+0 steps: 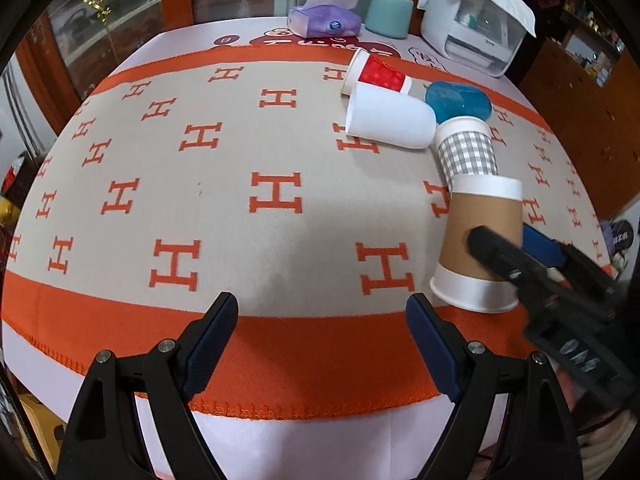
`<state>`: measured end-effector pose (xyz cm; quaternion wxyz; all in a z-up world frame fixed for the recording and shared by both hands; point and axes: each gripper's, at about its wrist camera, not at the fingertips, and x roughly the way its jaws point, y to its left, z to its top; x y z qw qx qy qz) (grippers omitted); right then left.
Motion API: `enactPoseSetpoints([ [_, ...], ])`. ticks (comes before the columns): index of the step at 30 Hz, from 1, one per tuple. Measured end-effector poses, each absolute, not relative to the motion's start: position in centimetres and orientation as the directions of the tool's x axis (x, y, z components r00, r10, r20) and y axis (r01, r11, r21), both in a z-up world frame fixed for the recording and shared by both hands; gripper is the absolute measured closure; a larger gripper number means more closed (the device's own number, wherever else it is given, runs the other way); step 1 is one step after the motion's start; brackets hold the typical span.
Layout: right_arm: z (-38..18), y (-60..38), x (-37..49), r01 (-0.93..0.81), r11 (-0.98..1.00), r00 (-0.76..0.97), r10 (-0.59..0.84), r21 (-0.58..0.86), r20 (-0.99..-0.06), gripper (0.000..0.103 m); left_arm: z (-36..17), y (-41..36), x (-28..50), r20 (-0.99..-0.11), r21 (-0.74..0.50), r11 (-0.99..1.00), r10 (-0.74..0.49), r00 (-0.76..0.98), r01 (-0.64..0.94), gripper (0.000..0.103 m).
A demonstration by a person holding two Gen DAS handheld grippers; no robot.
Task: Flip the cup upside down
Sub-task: 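Rotate the brown cup with the right tool so its base faces up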
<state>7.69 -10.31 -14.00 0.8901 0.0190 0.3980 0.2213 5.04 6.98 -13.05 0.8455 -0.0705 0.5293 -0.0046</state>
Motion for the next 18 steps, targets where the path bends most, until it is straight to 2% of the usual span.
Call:
enactPoseSetpoints([
  [6,-14.2,-9.7,4.5,-0.445,0.889,0.630,0.395,0.105,-0.669,0.045,-13.2,7.8,4.7,-0.885,-0.120,0.988,-0.063,0.460,-0.097,0.018],
  [18,-15.8,-8.4,1.6,-0.471,0.882,0.649,0.331,-0.020,-0.685,0.042,-13.8,6.4,3.8,-0.874,-0.127,0.991,-0.088,0.478,-0.050,0.018],
])
